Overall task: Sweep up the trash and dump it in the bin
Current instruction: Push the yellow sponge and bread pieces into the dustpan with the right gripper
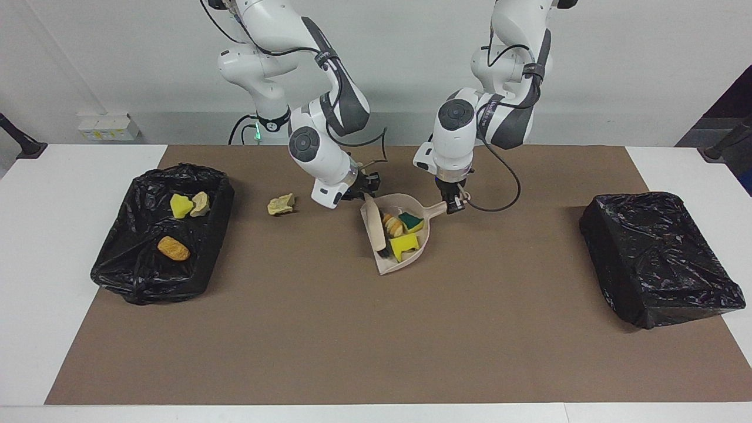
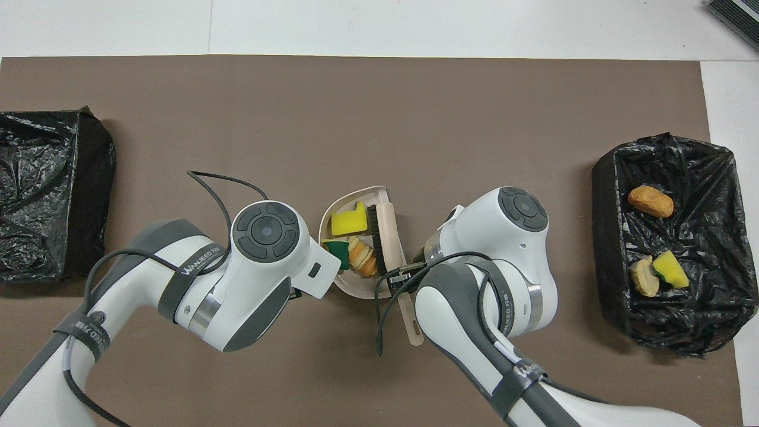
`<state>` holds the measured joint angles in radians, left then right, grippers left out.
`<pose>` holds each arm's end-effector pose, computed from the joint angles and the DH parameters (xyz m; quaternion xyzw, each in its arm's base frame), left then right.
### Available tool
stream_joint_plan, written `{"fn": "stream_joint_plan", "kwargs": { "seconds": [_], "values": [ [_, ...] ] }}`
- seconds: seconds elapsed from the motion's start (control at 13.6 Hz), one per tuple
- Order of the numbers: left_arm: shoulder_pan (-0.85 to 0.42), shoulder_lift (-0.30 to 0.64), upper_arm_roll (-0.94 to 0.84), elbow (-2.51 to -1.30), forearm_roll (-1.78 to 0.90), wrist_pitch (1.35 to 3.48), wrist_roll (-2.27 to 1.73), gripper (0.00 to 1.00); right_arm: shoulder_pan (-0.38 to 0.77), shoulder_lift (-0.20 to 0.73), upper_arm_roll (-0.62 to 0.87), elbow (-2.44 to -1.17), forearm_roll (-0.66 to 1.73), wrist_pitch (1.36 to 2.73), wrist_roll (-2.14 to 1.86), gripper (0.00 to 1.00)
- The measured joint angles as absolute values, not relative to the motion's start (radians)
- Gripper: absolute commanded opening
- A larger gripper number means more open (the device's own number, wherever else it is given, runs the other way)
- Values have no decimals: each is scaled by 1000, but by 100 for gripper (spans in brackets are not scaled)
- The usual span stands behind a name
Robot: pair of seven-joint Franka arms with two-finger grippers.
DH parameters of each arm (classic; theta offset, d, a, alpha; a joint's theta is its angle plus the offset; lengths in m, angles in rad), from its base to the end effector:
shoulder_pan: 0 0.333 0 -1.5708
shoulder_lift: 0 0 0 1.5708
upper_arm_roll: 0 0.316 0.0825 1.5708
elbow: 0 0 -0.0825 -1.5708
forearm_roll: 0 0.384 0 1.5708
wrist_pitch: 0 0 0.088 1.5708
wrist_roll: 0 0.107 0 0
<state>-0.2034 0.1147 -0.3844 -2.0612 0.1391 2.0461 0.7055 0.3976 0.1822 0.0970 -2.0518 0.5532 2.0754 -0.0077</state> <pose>0.4671 -0.2985 0.3741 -0.7741 0.6291 0.0620 0.0347 0.4864 0.2916 0.3448 -0.9642 -0.0920 0.1316 0.2109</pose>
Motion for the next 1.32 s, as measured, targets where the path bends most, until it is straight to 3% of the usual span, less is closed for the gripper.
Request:
{"fn": "stream_joint_plan", "kwargs": {
  "seconds": [0.29,0.66,0.81,1.1,1.32],
  "values": [
    [-199,116,-381,-2061,139,2047,718,0,352,157,80,-2007,524,1983,-1,0],
    [-191,116,-380,-2062,139,2047,734,0,223,75,73,-2008,210,1731,119,0],
    [-191,116,-380,-2061,139,2046,735,0,188,56,72,-2042,91,1701,188,0],
    [-191,116,-382,-2062,139,2032,738,0,121,-30,71,-2207,-28,1716,316,0],
    [-191,116,-382,-2062,139,2028,738,0,128,-199,88,-2459,-30,1848,416,0]
  ]
}}
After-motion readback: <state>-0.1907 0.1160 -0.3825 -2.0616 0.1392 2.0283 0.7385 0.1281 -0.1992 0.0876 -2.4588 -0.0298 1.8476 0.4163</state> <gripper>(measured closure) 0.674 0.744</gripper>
